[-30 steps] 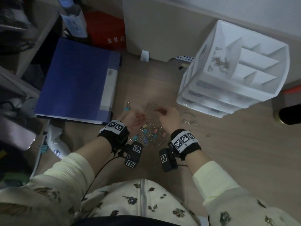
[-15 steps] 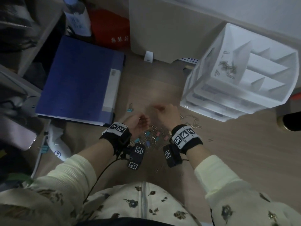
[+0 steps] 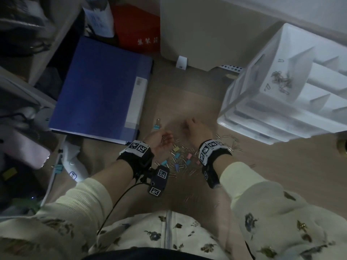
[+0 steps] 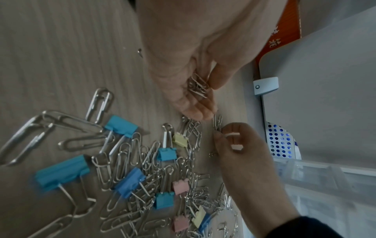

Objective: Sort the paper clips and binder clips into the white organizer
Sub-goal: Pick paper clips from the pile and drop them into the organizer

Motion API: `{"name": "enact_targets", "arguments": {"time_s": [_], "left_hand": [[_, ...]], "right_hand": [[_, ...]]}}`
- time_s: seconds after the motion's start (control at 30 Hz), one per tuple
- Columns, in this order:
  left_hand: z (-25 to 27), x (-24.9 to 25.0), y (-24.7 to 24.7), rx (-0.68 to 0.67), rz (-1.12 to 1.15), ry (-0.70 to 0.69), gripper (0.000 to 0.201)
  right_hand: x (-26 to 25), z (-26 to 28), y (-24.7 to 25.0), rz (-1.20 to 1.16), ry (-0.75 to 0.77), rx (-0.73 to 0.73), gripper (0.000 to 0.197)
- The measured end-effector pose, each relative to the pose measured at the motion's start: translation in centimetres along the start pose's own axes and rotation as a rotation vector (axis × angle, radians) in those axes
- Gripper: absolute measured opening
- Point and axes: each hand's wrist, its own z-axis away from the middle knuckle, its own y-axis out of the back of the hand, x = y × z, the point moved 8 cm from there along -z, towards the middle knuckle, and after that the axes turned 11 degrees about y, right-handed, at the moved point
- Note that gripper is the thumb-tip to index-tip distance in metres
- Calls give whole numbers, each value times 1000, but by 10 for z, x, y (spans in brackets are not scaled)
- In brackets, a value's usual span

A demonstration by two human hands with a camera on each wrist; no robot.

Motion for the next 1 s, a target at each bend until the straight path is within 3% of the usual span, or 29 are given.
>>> {"name": "enact_targets", "arguments": {"time_s": [0.17, 0.3, 0.47, 0.6, 0.73, 0.87, 1.0], "left_hand": [[-4, -4, 3, 10, -20, 1, 16], [-5, -5, 3, 3, 3, -2, 14], [0, -8, -4, -14, 31, -15, 14], [2, -16, -15, -106, 80, 20, 15], [6, -21, -21, -155, 150, 61, 23], [7, -19, -21, -242, 202, 89, 23], [3, -16, -13, -149, 201, 87, 16]], "right_hand": [[-9, 5, -5, 52, 15, -61, 32], [-4, 10, -8, -50, -41, -82, 34], [-12, 27, 3, -234, -57, 40, 26], [-42, 41, 8, -416, 74, 76, 21], [-62, 44, 9, -352, 212, 85, 20], [-59, 37, 15, -328, 204, 114, 20], [-41, 24, 22, -421, 91, 212, 22]]}}
